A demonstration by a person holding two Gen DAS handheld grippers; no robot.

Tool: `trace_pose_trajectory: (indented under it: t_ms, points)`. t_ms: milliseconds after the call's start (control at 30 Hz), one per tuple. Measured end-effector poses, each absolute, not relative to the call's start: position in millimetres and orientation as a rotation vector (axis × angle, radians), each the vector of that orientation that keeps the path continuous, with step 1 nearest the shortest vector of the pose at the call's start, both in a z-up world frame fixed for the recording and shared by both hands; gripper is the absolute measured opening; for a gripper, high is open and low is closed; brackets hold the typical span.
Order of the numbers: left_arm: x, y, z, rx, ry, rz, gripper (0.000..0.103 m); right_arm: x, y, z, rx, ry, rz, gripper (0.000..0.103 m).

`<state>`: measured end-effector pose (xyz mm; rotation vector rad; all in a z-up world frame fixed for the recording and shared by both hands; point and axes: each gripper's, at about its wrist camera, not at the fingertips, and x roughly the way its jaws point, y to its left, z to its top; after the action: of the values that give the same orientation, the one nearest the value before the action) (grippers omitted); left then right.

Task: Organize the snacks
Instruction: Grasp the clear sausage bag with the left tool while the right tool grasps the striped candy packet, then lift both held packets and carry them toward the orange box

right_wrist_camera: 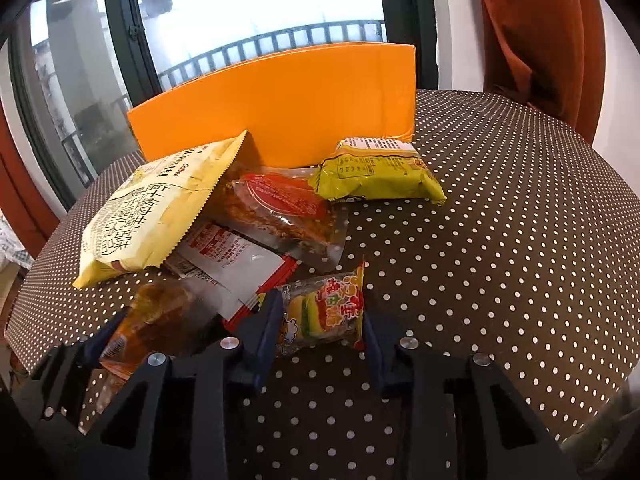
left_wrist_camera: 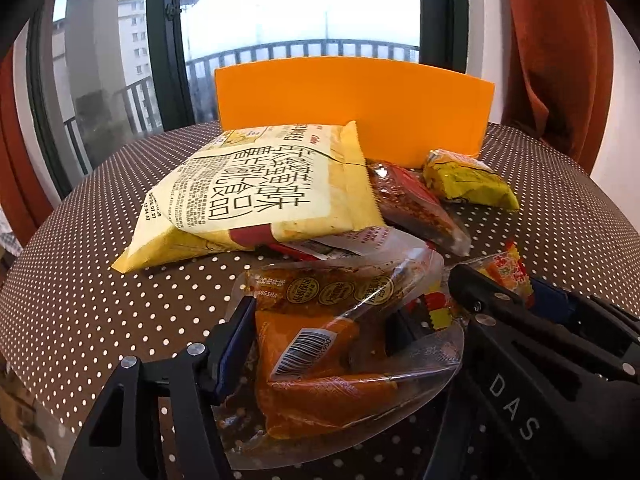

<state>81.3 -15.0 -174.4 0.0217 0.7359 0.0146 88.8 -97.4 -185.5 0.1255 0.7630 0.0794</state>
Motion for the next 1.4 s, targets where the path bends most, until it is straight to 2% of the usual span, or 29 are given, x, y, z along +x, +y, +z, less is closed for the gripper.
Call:
trace_pose_trajectory:
  t_ms: [233,433,1400]
  points:
    - [74,-22,-168,-0.006,0.743,-0.026,0.067,77,-105,-177,0.143,0.742,0.081,0.03]
    - [69,-27,-162,-0.008,0.739,-0.033,0.067,71,-110,-171,0.157,0.727,0.087,0.026]
    - [81,-52,-59,-0.035,0.601,-0.116,0.066,67,-135,-65,0.167,0.536,0.06,0.024]
